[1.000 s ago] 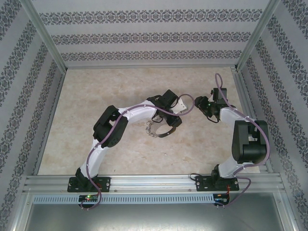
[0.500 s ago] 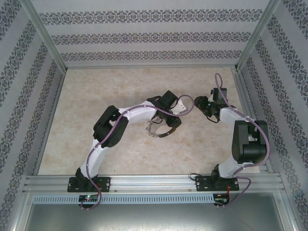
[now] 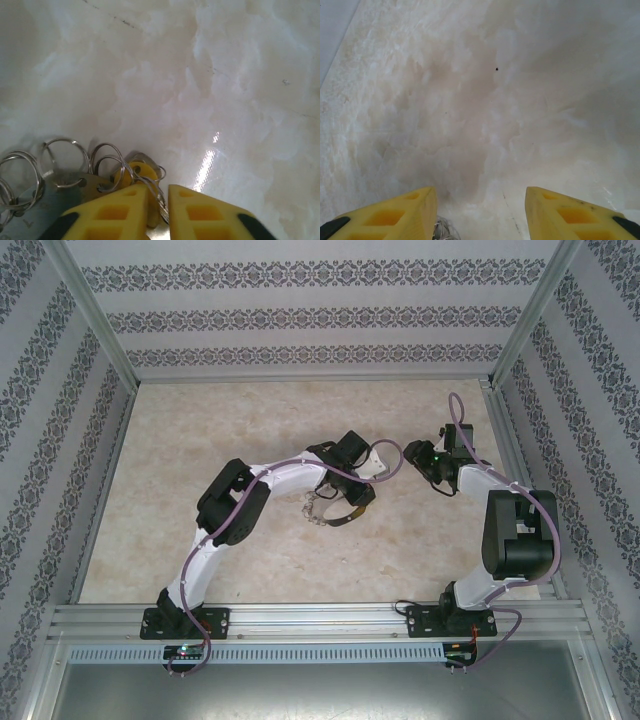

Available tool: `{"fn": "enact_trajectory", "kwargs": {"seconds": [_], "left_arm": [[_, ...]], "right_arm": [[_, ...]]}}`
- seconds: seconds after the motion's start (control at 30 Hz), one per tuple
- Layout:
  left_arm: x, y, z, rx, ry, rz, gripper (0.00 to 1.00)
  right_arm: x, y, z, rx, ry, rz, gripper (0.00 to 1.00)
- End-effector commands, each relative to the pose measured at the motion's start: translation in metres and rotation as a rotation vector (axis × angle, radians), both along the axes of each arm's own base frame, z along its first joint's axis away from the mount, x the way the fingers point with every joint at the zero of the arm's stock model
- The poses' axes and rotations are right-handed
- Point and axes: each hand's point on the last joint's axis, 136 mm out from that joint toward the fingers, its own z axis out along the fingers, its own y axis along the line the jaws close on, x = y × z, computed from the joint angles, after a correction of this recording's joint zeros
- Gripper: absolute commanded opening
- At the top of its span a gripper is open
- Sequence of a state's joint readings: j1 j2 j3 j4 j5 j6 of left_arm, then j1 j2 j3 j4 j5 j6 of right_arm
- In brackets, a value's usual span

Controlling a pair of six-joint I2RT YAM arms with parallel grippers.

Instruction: Put the keys on the keyring

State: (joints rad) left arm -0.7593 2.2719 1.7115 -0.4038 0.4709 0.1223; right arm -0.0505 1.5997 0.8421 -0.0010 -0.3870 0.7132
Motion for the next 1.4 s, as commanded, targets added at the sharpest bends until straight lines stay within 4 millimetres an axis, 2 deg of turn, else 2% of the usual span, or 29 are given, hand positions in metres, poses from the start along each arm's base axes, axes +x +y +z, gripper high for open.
{"fn": "enact_trajectory", "kwargs": {"seconds": [0.0,0.03,0.17,0.27,0.57,0.7,0.9,1.03,1.17,1.37], "left_arm": [[0.0,-0.014,0.002,-0.033,-0.011,-0.022,0.05],[0.0,-0.014,0.003,-0.036,-0.012,-0.029,0.0],[-0.003,-0.016,0.016,-0.051,-0.023,-0.069,0.0],[-0.005,-0.014,0.038,-0.08,-0.031,-0.108,0.0],[0.002,0.011,0.126,-0.246,-0.084,-0.163,0.0],[0.003,0.027,0.164,-0.336,-0.095,-0.189,0.0],[0.01,0.05,0.219,-0.444,-0.163,-0.204,0.0],[0.015,0.064,0.251,-0.504,-0.209,-0.208,0.0],[0.017,0.075,0.275,-0.547,-0.247,-0.216,0.0],[0.013,0.088,0.306,-0.61,-0.284,-0.245,0.0]], "right_arm": [[-0.003,0.0,-0.005,0.023,0.01,-0.004,0.5],[-0.003,0.0,-0.005,0.024,0.01,-0.005,0.5],[-0.005,0.002,0.0,0.03,-0.001,0.007,0.5],[-0.005,0.003,0.011,0.032,-0.026,0.018,0.5],[-0.001,0.014,0.063,0.057,-0.152,0.086,0.5],[-0.001,0.024,0.094,0.066,-0.246,0.147,0.5],[-0.007,0.047,0.156,0.067,-0.459,0.307,0.49],[-0.021,0.073,0.197,0.103,-0.628,0.478,0.46],[-0.037,0.093,0.219,0.125,-0.741,0.614,0.45],[-0.062,0.125,0.232,0.139,-0.857,0.812,0.45]]}}
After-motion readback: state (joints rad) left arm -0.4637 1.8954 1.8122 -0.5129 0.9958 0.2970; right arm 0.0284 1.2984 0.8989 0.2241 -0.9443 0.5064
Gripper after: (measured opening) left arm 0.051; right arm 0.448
